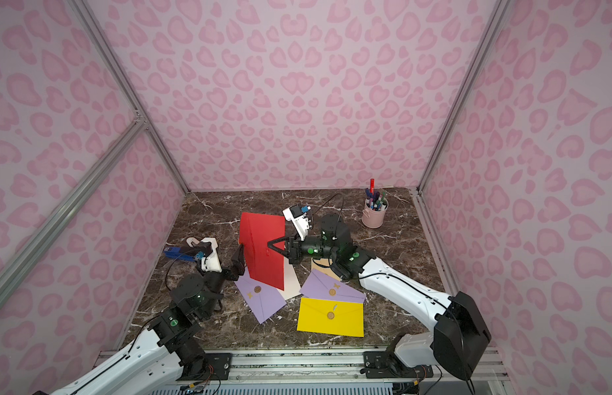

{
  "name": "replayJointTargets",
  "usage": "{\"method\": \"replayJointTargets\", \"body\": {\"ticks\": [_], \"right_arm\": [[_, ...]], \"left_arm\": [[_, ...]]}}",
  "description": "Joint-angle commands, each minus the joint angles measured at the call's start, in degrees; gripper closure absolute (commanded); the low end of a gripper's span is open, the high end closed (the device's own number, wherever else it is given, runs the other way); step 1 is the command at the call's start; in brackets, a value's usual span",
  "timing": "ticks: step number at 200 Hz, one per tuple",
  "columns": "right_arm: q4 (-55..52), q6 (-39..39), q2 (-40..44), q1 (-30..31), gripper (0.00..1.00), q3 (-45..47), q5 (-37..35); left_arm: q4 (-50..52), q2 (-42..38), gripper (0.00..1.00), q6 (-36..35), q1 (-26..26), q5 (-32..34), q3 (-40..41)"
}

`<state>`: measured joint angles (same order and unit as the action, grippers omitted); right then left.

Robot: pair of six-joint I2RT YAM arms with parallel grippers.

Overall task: Open the envelope
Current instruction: Open the envelope flap on the envelope.

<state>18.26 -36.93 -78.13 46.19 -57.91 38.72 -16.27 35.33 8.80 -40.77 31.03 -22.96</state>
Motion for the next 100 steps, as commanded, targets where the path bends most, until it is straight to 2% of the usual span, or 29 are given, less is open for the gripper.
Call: {"method": "replayJointTargets", "body": {"ticks": [1,38,71,100], "right_arm": [[6.09,-3.08,-0.40,-0.17,1.00,0.39,4.17],[10.49,-5.76,-0.37,-0.23,1.00,1.39,7.10],[10.33,-5.88,-0.18,-0.57,1.00,1.57,7.12],[7.68,-4.53,-0.25,-2.25,1.00,1.08,6.32]], "left_arm": [[-2.34,0.18,0.19,-0.44,0.17,-5.14,0.02],[-2.27,1.15,0.19,-0.13,0.26,-5.27,-0.04],[-2.78,-0.26,0.19,0.04,0.35,-6.51,0.61],[-2.57,-3.03,0.13,0.41,0.43,-8.80,1.17]]}}
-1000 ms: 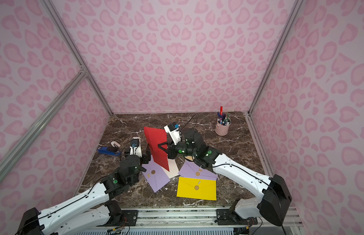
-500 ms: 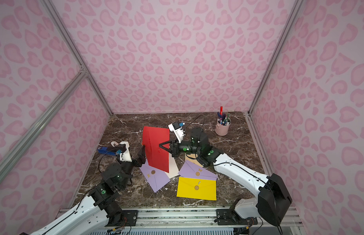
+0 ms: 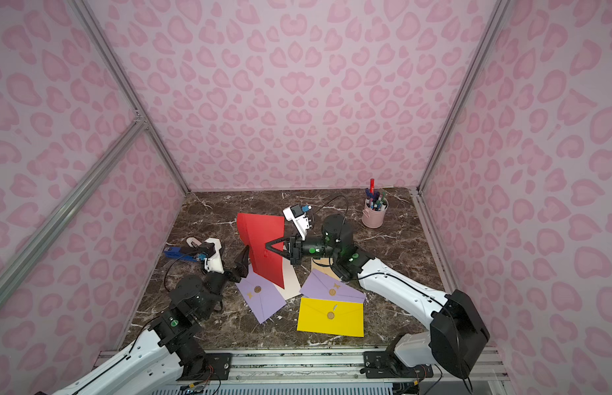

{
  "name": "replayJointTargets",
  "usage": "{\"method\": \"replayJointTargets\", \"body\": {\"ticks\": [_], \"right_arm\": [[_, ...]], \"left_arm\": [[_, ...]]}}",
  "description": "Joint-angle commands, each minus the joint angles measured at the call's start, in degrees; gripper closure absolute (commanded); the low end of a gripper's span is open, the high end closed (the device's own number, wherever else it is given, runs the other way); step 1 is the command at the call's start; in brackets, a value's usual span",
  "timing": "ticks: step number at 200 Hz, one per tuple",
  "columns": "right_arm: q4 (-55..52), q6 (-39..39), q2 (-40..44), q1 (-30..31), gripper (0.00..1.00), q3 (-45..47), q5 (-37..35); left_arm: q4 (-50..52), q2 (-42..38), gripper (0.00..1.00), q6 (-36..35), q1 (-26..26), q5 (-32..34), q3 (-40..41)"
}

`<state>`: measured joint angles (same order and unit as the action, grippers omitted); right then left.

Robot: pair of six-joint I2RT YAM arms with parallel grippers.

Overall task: Open the envelope
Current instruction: Open the envelope flap on the envelope.

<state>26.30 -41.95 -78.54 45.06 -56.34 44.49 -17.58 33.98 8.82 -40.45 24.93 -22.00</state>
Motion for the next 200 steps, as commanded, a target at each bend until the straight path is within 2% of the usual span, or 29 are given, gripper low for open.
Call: {"method": "replayJointTargets", "body": {"ticks": [1,17,74,115,182,200], "right_arm": [[-0.50,0.53,0.16,-1.24,1.00,-0.51,0.58],[-2.80,1.88,0.02,-2.97,1.00,-1.34,0.49],[-7.84,4.86,-1.31,-8.84,1.00,-4.81,2.53],[-7.87,4.52,-2.00,-9.80,1.00,-5.95,4.03],[-5.71,2.89,-0.54,-9.74,1.00,-4.86,6.26],[-4.48,2.26,0.12,-9.78,1.00,-3.99,7.35]], "left_arm": [[-1.20,-1.74,0.13,0.35,0.10,-2.83,0.20],[-0.06,-3.30,0.09,0.63,0.10,-5.13,-0.21],[1.94,-6.47,0.05,1.72,0.10,-13.48,-2.12],[0.65,-5.21,0.05,1.55,0.10,-18.40,-2.51],[0.36,-4.34,0.06,1.29,0.27,-17.76,-2.65],[0.28,-3.68,0.13,1.20,0.37,-18.61,-3.03]]}}
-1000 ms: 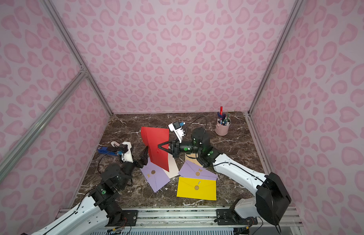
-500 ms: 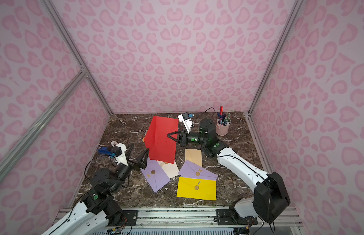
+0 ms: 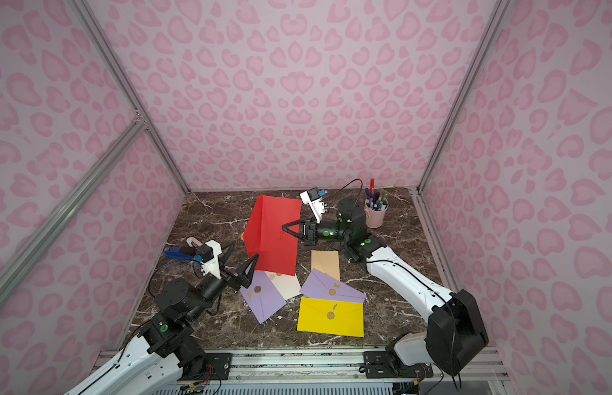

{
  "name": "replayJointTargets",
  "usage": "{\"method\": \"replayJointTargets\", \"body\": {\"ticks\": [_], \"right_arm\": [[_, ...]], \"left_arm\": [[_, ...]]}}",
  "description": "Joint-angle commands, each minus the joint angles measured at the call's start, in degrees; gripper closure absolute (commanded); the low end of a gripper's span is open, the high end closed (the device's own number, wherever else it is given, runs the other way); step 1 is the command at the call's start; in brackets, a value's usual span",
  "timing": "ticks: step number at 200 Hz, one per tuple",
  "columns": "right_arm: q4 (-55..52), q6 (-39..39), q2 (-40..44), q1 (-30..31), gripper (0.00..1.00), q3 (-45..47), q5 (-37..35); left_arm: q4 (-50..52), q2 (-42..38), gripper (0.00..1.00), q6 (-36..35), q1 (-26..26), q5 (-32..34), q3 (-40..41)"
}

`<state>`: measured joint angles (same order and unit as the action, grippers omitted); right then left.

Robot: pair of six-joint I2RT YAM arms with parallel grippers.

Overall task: Open the envelope
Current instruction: Open the envelope flap on the envelope.

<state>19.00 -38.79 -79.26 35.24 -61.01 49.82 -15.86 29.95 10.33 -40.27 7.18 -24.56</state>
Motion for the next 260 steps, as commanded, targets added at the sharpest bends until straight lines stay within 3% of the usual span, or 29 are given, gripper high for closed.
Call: {"method": "replayJointTargets", "body": {"ticks": [1,26,74,104,115,131,163,203,228,260], "right_arm": [[2.85,-0.93,0.85,0.02,1.00,0.70,2.15],[3.14,-0.85,1.56,0.11,1.00,1.59,2.84],[3.50,-0.57,2.18,0.15,1.00,2.13,3.70],[3.24,-0.15,2.29,0.17,1.00,2.13,3.94],[3.23,-0.10,2.27,0.19,1.00,2.13,3.91],[3.00,0.19,2.24,0.17,1.00,2.13,3.78],[2.78,0.44,1.99,0.16,1.00,2.05,3.68],[2.01,1.35,1.74,-0.07,1.00,1.81,3.54],[-0.77,3.02,1.19,-0.50,0.67,0.99,1.89],[-6.02,5.73,-1.53,-0.72,0.52,-1.03,-3.16]], "left_arm": [[-1.54,0.40,0.13,-0.26,0.19,-0.94,-0.48],[-2.49,1.82,0.30,-0.31,0.59,-4.26,-1.21],[-3.11,6.19,0.41,-0.13,1.50,-12.61,-3.73],[-3.13,6.94,0.61,0.09,2.04,-14.25,-4.17],[-3.04,7.13,0.76,0.04,2.13,-14.32,-4.31],[-3.13,7.13,0.86,0.14,2.21,-14.34,-4.36],[-2.97,7.18,0.96,0.22,2.21,-14.37,-4.45],[-3.30,7.05,0.96,0.32,2.30,-14.57,-4.28],[-3.82,6.74,0.96,0.57,2.39,-14.92,-4.03],[-4.75,6.35,0.96,0.97,2.65,-16.16,-3.92]]}}
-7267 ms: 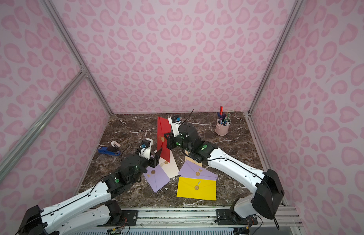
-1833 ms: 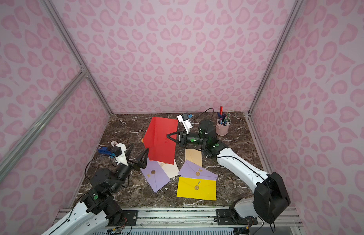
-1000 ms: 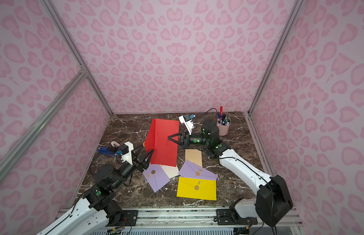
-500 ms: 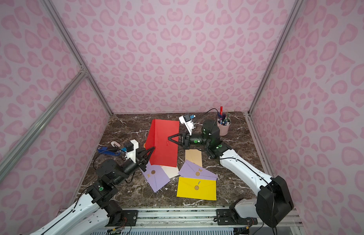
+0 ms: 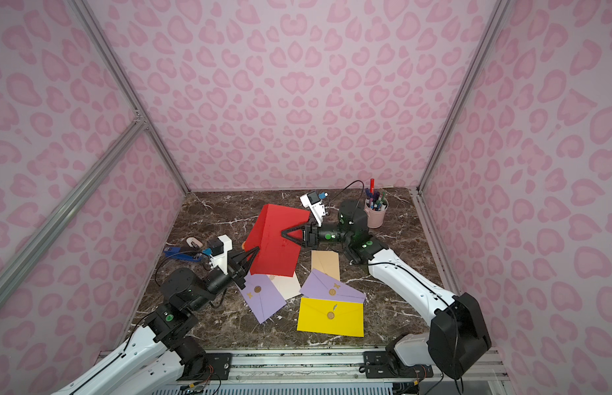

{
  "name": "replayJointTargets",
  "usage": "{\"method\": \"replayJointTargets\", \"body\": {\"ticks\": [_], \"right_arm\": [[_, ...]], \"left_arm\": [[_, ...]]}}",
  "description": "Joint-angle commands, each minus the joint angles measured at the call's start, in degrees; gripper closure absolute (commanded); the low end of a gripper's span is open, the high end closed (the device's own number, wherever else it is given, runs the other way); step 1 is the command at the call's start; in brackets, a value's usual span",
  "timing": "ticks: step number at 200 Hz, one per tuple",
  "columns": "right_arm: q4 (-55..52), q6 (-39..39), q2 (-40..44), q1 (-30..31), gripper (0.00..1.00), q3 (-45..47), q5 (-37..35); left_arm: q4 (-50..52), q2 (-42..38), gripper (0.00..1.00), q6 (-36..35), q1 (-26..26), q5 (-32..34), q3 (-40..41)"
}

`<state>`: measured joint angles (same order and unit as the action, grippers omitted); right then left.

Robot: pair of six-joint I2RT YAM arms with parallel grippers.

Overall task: Open the envelope
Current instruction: Open the envelope flap on the envelope.

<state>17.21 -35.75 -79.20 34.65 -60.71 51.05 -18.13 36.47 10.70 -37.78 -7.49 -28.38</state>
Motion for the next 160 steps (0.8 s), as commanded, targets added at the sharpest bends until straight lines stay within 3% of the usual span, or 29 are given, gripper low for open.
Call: {"method": "replayJointTargets", "body": {"ticks": [1,38,127,160], "right_arm": [[-4.30,2.74,-1.71,-0.21,0.52,-1.43,-4.51],[-5.05,3.10,-6.85,-0.12,0.49,-3.74,-8.55],[-0.48,0.46,-14.77,4.91,0.47,-9.94,-6.76],[-1.58,1.04,-14.34,4.51,0.47,-9.47,-7.96]], "left_arm": [[-2.50,-0.17,0.96,0.62,0.16,-1.53,-0.10],[-3.22,0.18,0.96,1.22,0.25,-2.69,-0.01],[-4.78,2.54,0.96,1.58,0.42,-2.62,0.19],[-3.37,1.91,0.96,1.39,0.60,1.16,-0.18]]}}
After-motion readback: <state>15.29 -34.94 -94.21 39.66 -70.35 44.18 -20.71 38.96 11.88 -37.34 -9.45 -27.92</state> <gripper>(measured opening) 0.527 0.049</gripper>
